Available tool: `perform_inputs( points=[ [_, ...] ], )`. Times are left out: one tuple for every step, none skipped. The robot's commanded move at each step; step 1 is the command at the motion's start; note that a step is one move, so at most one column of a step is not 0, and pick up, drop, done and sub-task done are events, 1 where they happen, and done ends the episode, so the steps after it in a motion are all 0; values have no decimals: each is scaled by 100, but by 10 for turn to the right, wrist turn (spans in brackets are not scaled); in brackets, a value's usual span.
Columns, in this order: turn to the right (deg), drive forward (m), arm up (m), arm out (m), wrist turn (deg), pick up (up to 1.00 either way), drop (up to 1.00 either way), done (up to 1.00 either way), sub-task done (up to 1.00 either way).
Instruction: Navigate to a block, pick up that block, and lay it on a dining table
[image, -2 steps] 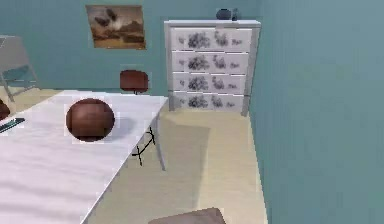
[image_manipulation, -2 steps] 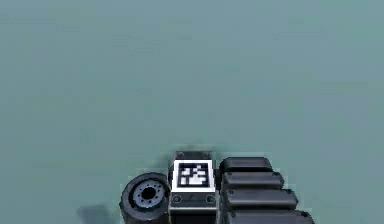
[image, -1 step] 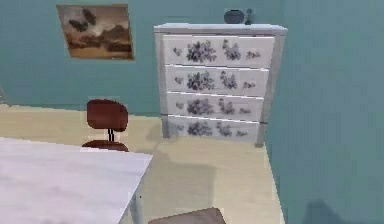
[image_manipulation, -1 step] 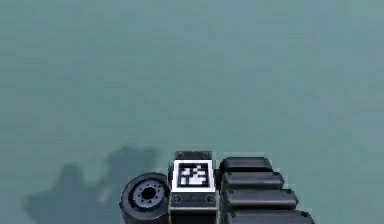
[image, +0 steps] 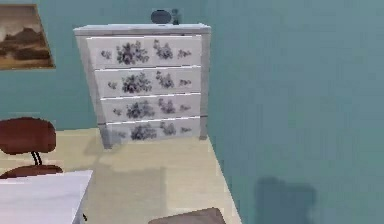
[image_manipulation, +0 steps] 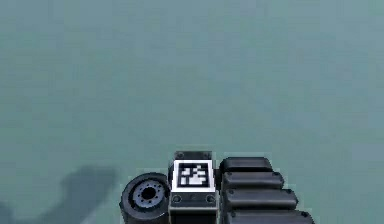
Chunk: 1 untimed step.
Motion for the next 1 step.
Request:
perform_inputs(
  points=[
    [-120,0,0,0,0,0,0,0,0]
  ],
)
